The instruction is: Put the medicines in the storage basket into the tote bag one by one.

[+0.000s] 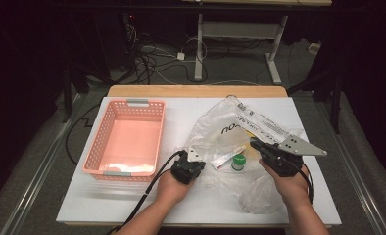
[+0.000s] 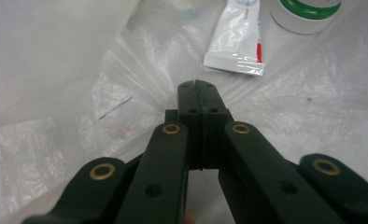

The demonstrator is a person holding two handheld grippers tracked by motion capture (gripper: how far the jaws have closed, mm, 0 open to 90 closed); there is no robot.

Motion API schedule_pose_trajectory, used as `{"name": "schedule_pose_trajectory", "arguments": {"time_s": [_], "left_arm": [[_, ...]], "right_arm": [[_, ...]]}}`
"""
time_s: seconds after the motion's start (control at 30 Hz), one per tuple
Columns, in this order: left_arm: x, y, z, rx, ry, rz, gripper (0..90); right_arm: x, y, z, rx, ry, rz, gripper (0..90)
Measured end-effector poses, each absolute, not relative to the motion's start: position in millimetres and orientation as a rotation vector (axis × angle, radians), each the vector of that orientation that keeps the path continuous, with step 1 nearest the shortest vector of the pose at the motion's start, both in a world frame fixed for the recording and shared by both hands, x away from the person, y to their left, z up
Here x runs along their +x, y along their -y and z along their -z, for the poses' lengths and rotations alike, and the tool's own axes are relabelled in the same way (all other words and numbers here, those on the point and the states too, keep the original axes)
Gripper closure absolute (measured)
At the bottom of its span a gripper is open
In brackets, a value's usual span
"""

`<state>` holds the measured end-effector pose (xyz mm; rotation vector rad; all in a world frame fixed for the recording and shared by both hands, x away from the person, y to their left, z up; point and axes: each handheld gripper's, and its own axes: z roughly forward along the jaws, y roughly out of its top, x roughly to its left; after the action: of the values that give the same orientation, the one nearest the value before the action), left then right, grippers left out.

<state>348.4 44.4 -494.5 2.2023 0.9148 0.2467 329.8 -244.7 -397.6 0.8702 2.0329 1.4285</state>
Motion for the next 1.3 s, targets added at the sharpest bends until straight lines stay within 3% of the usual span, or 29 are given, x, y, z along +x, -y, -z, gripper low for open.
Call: {"name": "schedule_pose_trajectory", "arguments": {"time_s": [0.2, 1.3], "left_arm": [[340.2, -44.0, 493.4, 2.188, -0.831, -0.291, 88.3], [326.8, -59.4, 477.8, 1.946, -0.792, -0.421, 88.4]], "right_arm": [[329.4, 244.4, 398.3, 0.87, -2.023, -1.439, 90.0], [332.7, 245.8, 394.5, 0.869, -1.94, -1.477, 90.0]]}}
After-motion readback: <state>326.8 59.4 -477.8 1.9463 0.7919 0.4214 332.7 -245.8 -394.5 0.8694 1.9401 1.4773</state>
